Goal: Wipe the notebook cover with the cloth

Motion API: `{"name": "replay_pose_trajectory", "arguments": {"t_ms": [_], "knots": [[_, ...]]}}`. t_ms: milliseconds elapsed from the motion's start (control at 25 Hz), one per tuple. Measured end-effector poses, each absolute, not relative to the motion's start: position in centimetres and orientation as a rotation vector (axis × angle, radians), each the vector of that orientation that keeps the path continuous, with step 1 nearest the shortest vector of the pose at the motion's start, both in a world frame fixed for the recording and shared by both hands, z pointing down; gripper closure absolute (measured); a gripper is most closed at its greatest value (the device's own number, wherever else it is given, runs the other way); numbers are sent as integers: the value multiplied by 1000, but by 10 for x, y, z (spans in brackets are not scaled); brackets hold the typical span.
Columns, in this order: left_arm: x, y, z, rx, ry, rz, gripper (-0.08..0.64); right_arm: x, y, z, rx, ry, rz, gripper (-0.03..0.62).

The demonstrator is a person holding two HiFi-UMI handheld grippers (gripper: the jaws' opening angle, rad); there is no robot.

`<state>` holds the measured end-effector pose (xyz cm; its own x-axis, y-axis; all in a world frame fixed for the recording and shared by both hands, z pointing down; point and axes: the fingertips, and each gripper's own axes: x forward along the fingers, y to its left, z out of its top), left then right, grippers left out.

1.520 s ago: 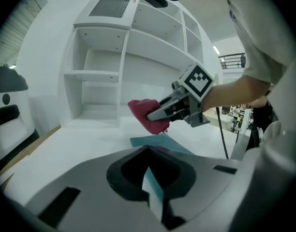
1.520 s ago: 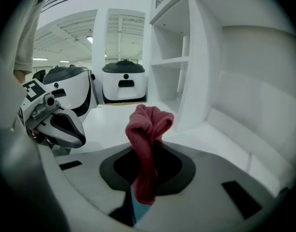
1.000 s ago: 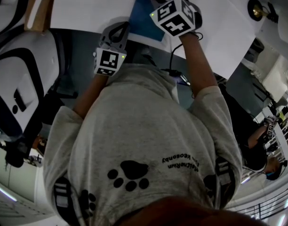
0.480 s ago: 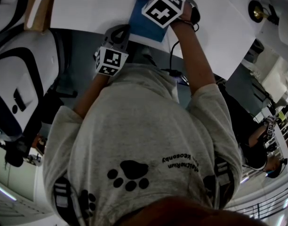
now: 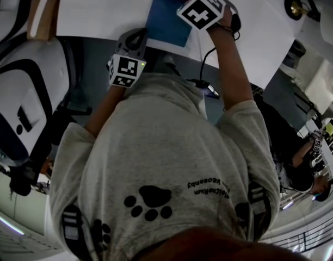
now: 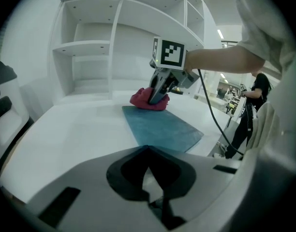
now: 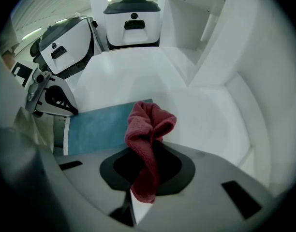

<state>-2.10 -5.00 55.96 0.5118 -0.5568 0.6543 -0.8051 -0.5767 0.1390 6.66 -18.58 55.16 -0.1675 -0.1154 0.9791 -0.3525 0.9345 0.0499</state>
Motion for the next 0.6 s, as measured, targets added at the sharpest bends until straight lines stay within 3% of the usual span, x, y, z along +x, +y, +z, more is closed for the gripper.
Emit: {"name": "replay_pose_trajectory", "arguments": {"t_ms": [600], "knots": [[-15,-53,562,2328,-1118,785,548,170,-164,562,464,-1587,345,531]]}}
